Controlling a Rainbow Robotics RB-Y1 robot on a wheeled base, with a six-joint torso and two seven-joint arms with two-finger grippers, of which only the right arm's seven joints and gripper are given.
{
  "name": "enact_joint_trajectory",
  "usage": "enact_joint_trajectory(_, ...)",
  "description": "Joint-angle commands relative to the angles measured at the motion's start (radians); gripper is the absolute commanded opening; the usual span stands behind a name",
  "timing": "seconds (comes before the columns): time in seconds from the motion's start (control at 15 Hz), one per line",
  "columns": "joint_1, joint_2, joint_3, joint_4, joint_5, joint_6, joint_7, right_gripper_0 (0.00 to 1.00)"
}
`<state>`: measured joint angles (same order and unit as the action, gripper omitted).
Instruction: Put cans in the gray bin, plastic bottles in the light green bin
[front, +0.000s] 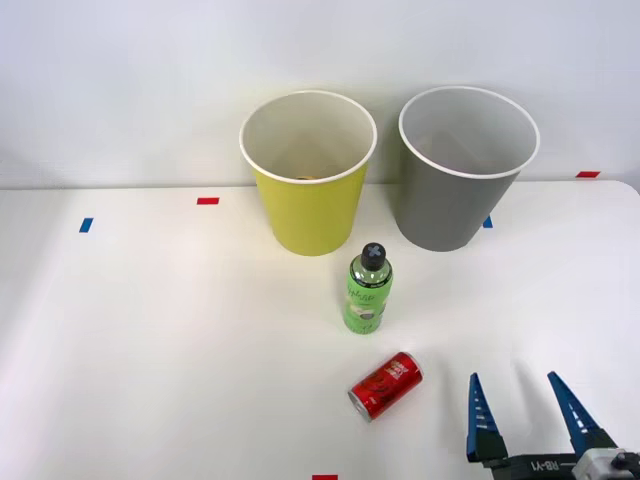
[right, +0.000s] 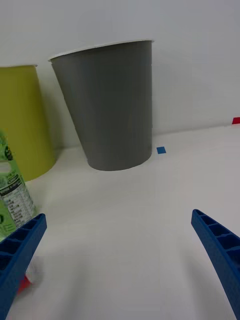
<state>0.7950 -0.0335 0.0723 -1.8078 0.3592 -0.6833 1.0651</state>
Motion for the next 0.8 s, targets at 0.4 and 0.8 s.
enact_joint_trajectory(0.4,0.098,-0.051,0.057,0.002,-0.158,-0.061,0.168,1.0)
enact_joint_trajectory(0.8,0.098,-0.028,0.063,0.084,-0.255,-0.07,0.245,1.0)
